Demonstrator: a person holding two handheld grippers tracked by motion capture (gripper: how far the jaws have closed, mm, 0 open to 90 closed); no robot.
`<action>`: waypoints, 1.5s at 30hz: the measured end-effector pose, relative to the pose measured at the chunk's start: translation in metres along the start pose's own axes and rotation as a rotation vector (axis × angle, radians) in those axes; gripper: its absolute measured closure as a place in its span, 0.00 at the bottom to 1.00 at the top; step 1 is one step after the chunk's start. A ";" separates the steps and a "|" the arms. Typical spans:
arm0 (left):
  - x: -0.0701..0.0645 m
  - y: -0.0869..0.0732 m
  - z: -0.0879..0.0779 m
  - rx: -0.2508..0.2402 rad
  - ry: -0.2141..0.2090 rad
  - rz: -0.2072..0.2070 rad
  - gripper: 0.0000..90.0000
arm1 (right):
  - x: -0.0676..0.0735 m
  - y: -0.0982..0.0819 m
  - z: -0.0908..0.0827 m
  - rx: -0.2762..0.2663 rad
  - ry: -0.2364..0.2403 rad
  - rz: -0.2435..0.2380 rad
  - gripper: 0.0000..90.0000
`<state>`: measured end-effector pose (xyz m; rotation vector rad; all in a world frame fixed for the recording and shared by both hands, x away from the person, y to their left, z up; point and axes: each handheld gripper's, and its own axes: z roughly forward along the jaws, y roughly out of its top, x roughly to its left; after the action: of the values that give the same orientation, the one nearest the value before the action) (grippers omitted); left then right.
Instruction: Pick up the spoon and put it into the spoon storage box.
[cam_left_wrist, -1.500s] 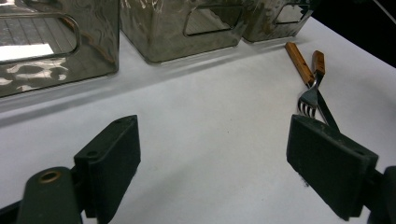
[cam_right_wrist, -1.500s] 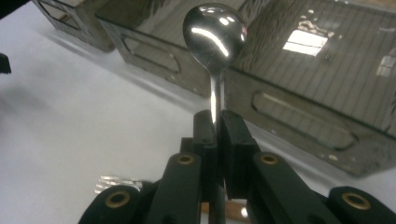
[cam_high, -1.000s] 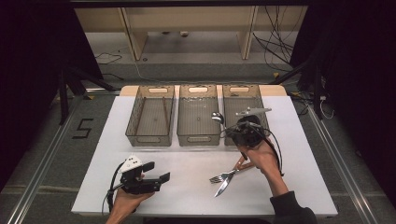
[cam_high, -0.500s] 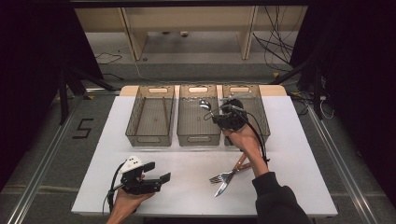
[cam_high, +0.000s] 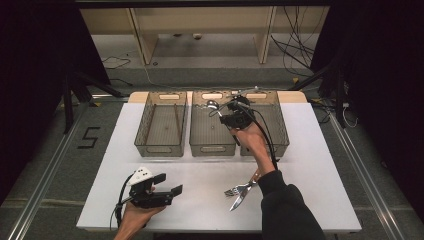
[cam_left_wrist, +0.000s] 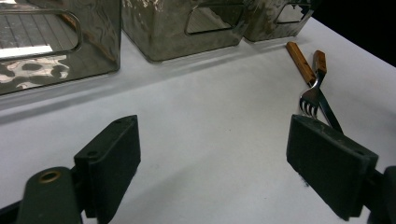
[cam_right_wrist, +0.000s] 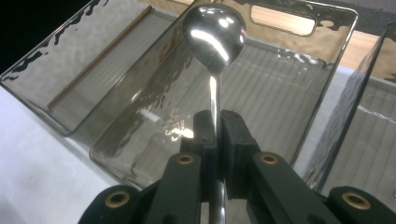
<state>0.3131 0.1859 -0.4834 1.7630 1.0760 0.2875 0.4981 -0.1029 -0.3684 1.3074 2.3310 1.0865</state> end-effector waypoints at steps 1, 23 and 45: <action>0.000 0.000 0.000 0.001 -0.001 0.000 0.19 | 0.000 0.002 0.001 0.002 0.000 -0.001 0.95; -0.002 0.001 -0.001 -0.015 -0.016 0.009 0.19 | -0.003 0.018 0.041 0.042 -0.033 0.021 0.95; -0.005 0.001 0.000 -0.012 -0.022 0.017 0.19 | -0.006 0.017 0.059 0.069 -0.064 0.046 0.95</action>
<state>0.3107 0.1818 -0.4810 1.7612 1.0427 0.2840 0.5444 -0.0739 -0.3980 1.4051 2.3218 0.9707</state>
